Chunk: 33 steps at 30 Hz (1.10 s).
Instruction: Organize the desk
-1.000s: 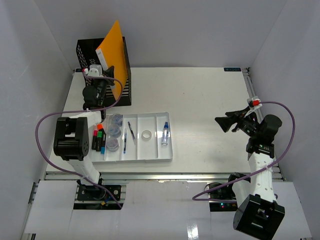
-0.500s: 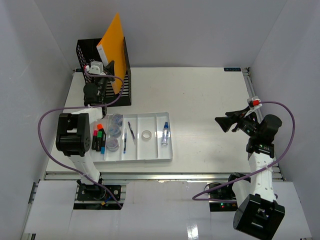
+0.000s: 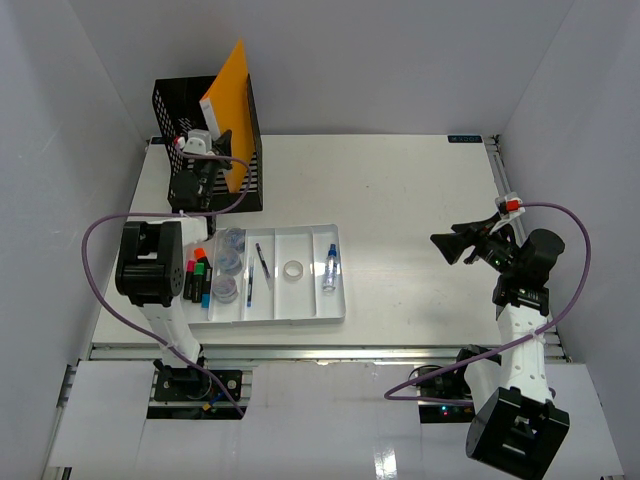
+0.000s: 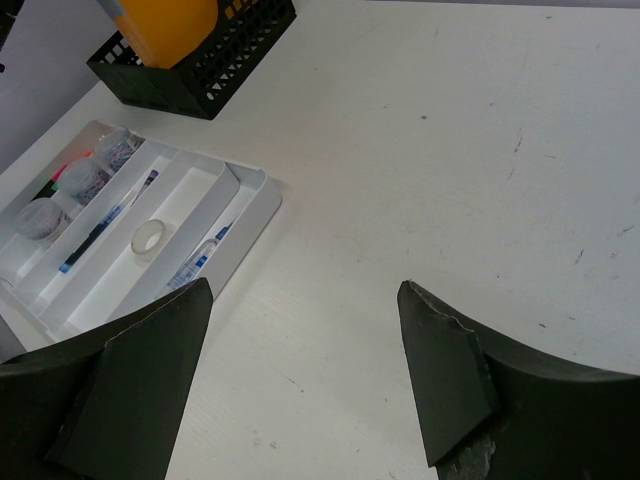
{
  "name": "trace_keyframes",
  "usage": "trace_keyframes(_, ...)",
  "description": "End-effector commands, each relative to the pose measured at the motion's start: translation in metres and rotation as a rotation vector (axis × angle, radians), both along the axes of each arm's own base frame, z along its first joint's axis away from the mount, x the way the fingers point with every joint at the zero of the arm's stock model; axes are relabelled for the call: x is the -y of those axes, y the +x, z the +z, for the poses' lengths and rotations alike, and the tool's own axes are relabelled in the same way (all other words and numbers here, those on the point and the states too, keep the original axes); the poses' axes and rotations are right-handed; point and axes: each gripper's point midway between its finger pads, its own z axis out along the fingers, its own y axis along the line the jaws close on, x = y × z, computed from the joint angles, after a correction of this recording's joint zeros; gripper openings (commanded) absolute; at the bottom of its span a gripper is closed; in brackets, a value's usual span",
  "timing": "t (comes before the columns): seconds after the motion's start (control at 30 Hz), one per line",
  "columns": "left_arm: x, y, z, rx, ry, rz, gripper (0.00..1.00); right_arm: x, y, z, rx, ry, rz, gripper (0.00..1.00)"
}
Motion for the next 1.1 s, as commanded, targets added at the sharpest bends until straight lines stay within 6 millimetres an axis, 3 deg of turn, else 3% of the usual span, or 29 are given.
trace_keyframes(0.0,0.008,-0.012,0.011,0.062,0.016,-0.032,0.0,0.001,0.0,0.011,0.061,-0.02,0.009,0.81)
trace_keyframes(0.2,0.01,-0.021,0.01,0.055,0.015,-0.046,0.0,0.001,-0.001,0.011,0.061,-0.02,0.008,0.81)
trace_keyframes(0.33,0.003,-0.037,0.024,0.048,-0.027,-0.023,0.86,0.002,0.0,0.012,0.07,-0.026,0.004,0.81)
trace_keyframes(0.37,0.002,-0.039,0.027,0.038,-0.035,-0.014,0.97,0.002,0.0,0.012,0.07,-0.027,0.002,0.81)
trace_keyframes(0.4,0.0,-0.039,0.024,-0.003,-0.038,-0.003,0.98,0.002,-0.001,0.012,0.073,-0.029,0.001,0.81)
trace_keyframes(0.47,-0.002,-0.046,0.039,-0.011,-0.043,0.002,0.98,0.003,-0.001,0.013,0.078,-0.033,-0.003,0.81)
trace_keyframes(0.53,-0.002,-0.059,0.071,0.011,-0.044,0.003,0.98,0.004,-0.001,0.014,0.085,-0.04,-0.009,0.82)
trace_keyframes(0.57,-0.003,-0.059,0.068,-0.039,-0.043,0.006,0.98,0.005,-0.001,0.014,0.088,-0.044,-0.016,0.82)
trace_keyframes(0.63,-0.007,-0.064,0.083,-0.1,-0.066,0.025,0.98,0.008,0.0,0.015,0.094,-0.054,-0.031,0.82)
trace_keyframes(0.8,-0.006,-0.094,0.111,-0.232,-0.159,0.004,0.98,0.023,0.009,0.01,0.051,-0.08,-0.12,0.94)
trace_keyframes(0.87,0.004,-0.113,0.102,-0.314,-0.175,-0.053,0.98,0.029,0.012,0.009,0.04,-0.097,-0.151,0.94)
trace_keyframes(0.9,0.009,-0.122,0.11,-0.301,-0.176,-0.089,0.98,0.031,0.014,0.009,0.03,-0.098,-0.166,0.91)
trace_keyframes(1.07,0.053,-0.198,0.086,-0.416,-0.151,-0.376,0.98,0.05,0.019,0.006,-0.007,-0.156,-0.263,0.9)
